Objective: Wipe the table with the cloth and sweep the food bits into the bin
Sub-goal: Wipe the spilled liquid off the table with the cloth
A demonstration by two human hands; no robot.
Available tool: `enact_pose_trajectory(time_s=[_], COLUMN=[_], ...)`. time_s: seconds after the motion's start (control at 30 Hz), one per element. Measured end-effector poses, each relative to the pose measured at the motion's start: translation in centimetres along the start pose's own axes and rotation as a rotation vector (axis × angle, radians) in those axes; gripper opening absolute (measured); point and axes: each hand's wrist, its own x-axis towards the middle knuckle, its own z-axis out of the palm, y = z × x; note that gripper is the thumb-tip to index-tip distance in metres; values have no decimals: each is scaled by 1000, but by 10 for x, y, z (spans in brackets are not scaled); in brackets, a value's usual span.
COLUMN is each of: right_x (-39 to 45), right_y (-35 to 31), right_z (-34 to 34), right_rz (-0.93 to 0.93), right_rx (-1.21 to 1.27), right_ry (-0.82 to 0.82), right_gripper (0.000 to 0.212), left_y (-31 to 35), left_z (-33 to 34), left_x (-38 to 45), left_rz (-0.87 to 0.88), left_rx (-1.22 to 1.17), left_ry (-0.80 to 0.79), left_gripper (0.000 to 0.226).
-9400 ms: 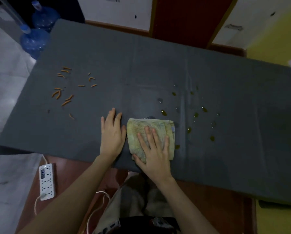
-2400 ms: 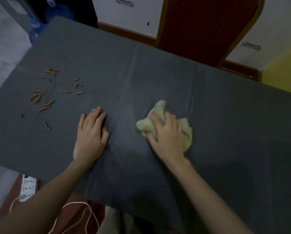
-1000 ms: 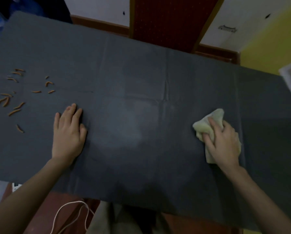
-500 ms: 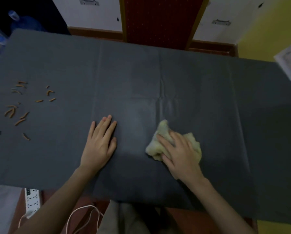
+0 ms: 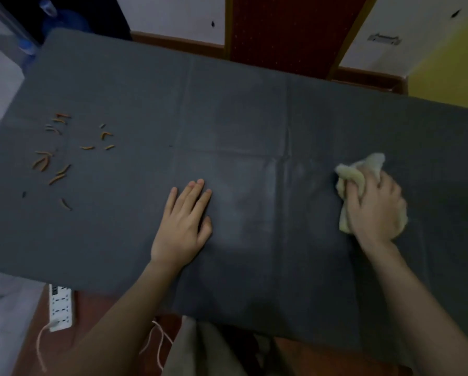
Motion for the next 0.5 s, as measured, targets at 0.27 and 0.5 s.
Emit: enact_pose_trajectory(time_s=[0.27, 0.5], right_x=[-46, -68], right_y=[-128, -2], right_z=[25, -9], right_rz=[-616, -678], right_rx=[71, 39], right_ry=[-133, -225], right_gripper=[48, 51], left_y=[-1, -1], left_z=[-1, -1], left_x=[-1, -2], left_rz=[-7, 11], left_rx=[14, 2], left_ry=[-11, 25], left_gripper=[53, 50])
